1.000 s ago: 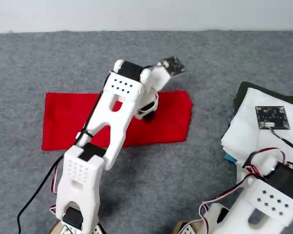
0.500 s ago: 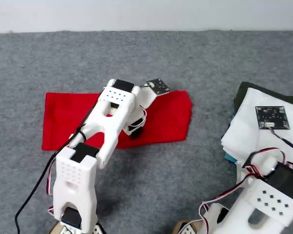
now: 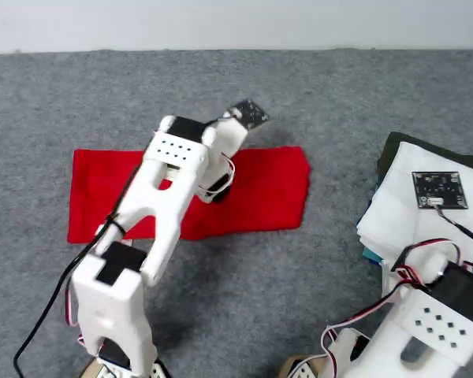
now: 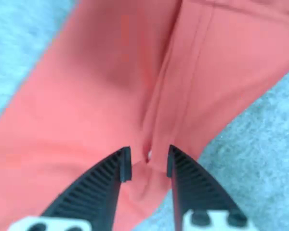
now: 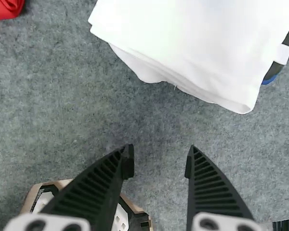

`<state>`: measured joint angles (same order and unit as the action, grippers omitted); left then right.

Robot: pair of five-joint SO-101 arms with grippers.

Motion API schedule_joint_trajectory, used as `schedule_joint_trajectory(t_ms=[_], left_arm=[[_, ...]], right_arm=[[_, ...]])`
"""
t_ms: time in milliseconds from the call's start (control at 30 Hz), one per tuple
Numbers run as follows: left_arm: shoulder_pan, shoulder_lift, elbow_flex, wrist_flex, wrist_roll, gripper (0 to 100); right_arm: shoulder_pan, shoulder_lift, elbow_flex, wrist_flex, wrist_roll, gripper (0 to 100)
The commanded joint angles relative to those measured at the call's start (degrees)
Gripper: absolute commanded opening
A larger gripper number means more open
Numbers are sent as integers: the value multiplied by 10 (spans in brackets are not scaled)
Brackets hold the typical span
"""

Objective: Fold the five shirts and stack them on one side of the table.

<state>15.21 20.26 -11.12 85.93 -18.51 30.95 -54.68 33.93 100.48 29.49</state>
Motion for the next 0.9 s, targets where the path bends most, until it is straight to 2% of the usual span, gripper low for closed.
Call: schedule_joint_trajectory(t_ms=[0, 67, 200, 367, 500, 667, 867], left_arm=[[-40, -69, -23, 22, 6, 131], [-80, -78, -23, 28, 3, 143], [-188, -78, -24, 31, -31, 250], [-319, -76, -24, 11, -73, 261], [-393, -30, -23, -24, -83, 261], [-440, 72, -48, -69, -81, 261], [-440, 182, -147, -66, -79, 261]], right_arm=[[5, -7, -4, 22, -3, 177], [5, -7, -4, 22, -3, 177], [5, -7, -4, 22, -2, 177], [5, -7, -4, 22, -2, 177], [5, -7, -4, 22, -2, 177], [4, -7, -4, 22, -2, 177], [5, -7, 26, 20, -2, 177]])
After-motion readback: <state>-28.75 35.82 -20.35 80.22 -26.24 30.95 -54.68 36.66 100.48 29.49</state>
